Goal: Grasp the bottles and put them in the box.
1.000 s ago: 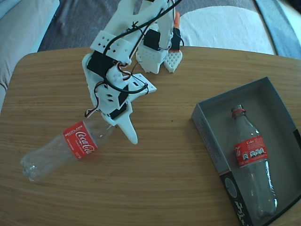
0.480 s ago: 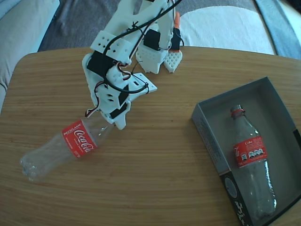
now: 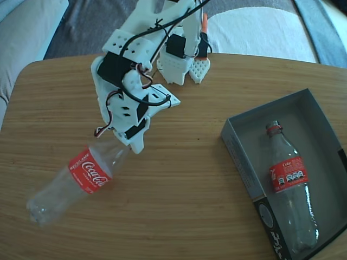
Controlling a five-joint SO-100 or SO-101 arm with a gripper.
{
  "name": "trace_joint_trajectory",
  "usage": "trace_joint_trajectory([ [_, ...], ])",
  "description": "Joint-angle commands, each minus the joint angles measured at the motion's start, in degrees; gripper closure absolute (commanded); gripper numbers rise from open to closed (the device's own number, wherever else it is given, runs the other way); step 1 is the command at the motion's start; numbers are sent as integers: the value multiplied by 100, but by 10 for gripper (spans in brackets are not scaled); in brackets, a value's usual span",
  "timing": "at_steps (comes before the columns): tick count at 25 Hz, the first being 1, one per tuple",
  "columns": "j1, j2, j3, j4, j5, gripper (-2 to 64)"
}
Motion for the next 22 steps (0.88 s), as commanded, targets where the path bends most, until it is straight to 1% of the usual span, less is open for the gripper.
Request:
trace_joint_trajectory([
  [1,-369,149,-1187,677,44,617],
  [5,-1020,149,-2215,1661,62,617],
  [7,-1406,149,-2619,2013,97,617],
  [9,-1837,149,-3006,2312,422,617],
  [12,-2479,149,-3551,2584,1037,617],
  [18,-3639,149,-4579,2962,2426,618],
  [22,-4104,149,-4816,3155,3059,618],
])
